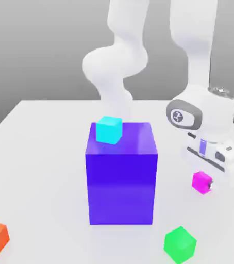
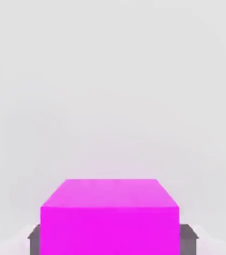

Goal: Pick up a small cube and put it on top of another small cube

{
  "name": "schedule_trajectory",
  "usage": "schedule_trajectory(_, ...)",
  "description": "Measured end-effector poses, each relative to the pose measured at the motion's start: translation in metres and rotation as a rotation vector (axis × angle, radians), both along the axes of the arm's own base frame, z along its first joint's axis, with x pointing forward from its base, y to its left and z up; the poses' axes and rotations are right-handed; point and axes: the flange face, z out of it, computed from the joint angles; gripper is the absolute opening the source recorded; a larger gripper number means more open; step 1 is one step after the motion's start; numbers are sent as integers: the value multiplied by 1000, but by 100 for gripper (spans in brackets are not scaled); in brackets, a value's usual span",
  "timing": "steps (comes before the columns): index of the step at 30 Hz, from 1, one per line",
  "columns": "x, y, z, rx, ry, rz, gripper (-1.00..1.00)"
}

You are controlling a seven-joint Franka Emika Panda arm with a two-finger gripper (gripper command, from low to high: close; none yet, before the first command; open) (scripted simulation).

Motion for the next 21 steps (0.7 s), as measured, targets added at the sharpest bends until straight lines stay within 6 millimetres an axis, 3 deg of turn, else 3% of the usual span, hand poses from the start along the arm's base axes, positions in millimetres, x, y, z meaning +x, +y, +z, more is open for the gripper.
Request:
schedule_trajectory(3, 0, 0, 6, 0, -1, 0, -100)
schedule_trajectory(9, 0, 0, 55, 0, -1, 2, -100)
schedule_trajectory(11, 28, -8, 65, 1, 1, -128, -100)
schedule_trajectory(15, 105, -35, 81, 3, 6, -488, -100)
schedule_trajectory(21, 213, -105, 109, 1, 2, -1023, -100)
